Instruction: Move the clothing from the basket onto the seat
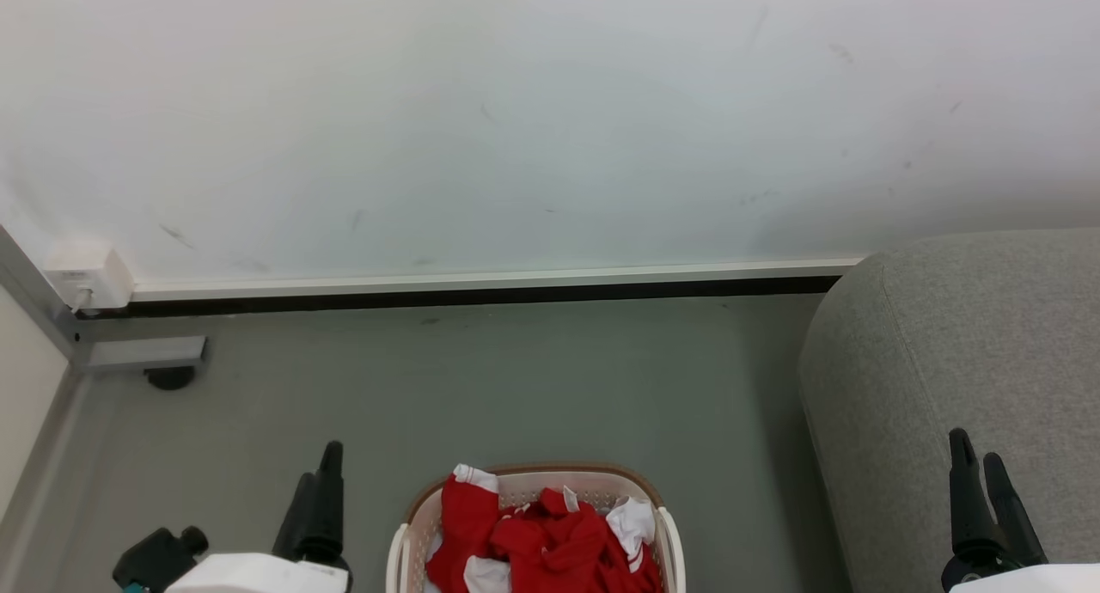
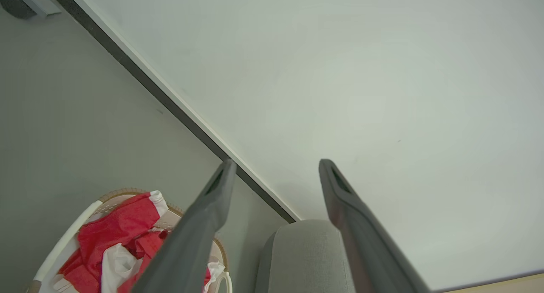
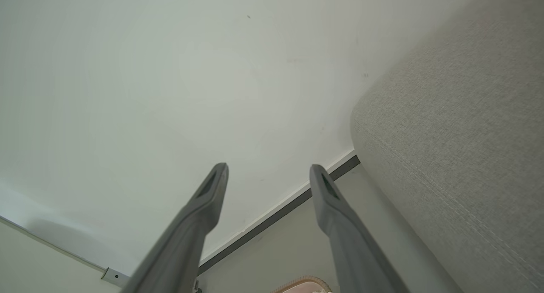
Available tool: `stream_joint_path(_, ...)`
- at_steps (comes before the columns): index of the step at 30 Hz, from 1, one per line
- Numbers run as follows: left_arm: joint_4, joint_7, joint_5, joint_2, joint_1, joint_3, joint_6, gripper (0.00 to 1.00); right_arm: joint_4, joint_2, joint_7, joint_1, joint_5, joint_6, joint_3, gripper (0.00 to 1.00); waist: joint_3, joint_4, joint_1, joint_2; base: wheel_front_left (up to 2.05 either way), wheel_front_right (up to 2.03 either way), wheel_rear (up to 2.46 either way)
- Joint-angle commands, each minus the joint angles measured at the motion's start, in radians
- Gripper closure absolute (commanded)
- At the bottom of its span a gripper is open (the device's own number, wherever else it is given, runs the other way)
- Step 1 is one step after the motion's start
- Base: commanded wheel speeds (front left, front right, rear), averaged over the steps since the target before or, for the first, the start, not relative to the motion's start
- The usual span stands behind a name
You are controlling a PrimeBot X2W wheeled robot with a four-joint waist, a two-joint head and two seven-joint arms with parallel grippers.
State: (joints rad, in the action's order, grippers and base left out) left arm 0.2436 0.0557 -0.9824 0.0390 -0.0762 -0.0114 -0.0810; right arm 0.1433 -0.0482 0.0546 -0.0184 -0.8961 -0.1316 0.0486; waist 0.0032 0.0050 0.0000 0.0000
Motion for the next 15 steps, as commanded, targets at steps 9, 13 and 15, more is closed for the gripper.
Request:
stream_joint_path(9,-0.017,0.037,0.202,0.009,0.005,-0.017,0.015,0.00,-0.005,-0.013,0.038,0.004,0.166,0.001,0.000,0.00,0.000,0.002,0.0000,0.0000,0.00,0.00,0.00)
stream_joint_path(13,-0.021,0.049,0.261,0.010,0.009,-0.020,0.020,0.00,-0.002,-0.011,0.050,0.007,0.219,0.001,-0.004,0.00,0.000,0.002,0.0000,0.0000,0.00,0.00,0.00)
stream_joint_path(15,-0.024,0.057,0.291,0.010,0.011,-0.021,0.024,0.00,-0.002,-0.010,0.056,0.009,0.240,0.001,-0.006,0.00,-0.001,0.003,0.0000,0.0000,0.00,0.00,0.00)
